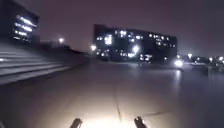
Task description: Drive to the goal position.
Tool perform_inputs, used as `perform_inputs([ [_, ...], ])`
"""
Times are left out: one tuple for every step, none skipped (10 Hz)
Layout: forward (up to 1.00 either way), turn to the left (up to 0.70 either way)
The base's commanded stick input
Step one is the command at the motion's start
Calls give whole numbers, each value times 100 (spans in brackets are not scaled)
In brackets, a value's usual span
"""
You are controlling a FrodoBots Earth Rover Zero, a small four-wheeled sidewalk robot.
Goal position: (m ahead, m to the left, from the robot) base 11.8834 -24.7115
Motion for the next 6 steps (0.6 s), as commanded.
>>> perform_inputs([
  [100,0],
  [100,0],
  [100,0],
  [100,0],
  [100,0],
  [100,0],
])
